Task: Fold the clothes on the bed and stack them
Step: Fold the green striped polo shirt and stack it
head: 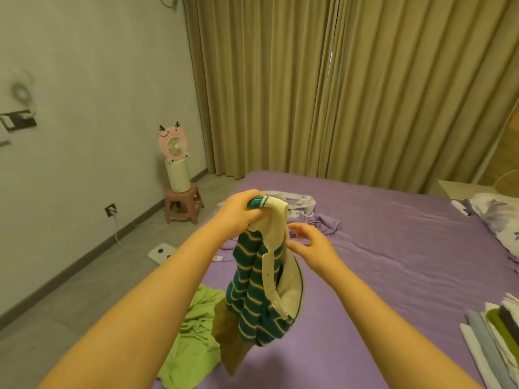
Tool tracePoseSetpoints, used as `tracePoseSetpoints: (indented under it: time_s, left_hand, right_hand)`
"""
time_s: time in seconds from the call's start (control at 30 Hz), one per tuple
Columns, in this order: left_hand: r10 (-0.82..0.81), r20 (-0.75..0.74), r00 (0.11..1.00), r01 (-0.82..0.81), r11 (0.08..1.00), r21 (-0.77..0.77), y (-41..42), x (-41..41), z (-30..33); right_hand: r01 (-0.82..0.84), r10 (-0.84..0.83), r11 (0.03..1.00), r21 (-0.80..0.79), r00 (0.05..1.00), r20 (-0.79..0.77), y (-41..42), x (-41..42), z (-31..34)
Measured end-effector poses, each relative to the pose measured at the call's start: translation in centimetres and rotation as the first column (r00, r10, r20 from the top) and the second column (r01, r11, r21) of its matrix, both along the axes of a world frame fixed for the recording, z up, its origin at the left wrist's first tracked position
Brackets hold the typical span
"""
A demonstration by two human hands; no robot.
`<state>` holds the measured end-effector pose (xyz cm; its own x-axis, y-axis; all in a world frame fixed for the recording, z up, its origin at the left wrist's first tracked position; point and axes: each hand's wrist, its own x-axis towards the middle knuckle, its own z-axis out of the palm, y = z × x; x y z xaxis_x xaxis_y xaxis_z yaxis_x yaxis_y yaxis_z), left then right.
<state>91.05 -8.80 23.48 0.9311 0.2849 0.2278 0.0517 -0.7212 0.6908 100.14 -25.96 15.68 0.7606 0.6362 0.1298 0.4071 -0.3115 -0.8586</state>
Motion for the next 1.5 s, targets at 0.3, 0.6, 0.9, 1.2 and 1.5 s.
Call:
tracePoseSetpoints:
  time_s: [0.3,0.6,0.9,1.2,1.5]
  left_hand:
    - [0.033,0.083,0.996,-0.025,0.996,-0.087,-4.3,-3.3,3.5]
    - [-0.069,-0.05,0.996,0.068,0.998,-0.011,-7.1,-6.1,2.5]
    - [-0.163,0.037,0.986,0.166,0.932,-0.323,-10.1,-9.7,1.5]
    - [-0.284,-0.066,0.956,0.22,0.851,-0.476,-14.5,-11.8,-1.5]
    - [-0.295,-0.206,0.933,0.164,0.857,-0.488,-17.3,-9.0,-6.3]
  right_hand:
    - [0.097,-0.103,0.979,-0.181,0.994,-0.024,-7.7,-3.9,-2.9]
    - [0.391,-0.391,0.92,0.014,0.917,0.082,-14.6,-4.7,3.4]
    - [0.495,-0.513,0.853,0.166,0.854,0.087,-18.9,-11.0,6.6]
    - [0.599,-0.594,0.799,0.049,0.775,0.216,-24.5,-15.5,4.9]
    - [0.649,-0.617,0.756,-0.082,0.749,0.24,-29.8,-13.5,3.0]
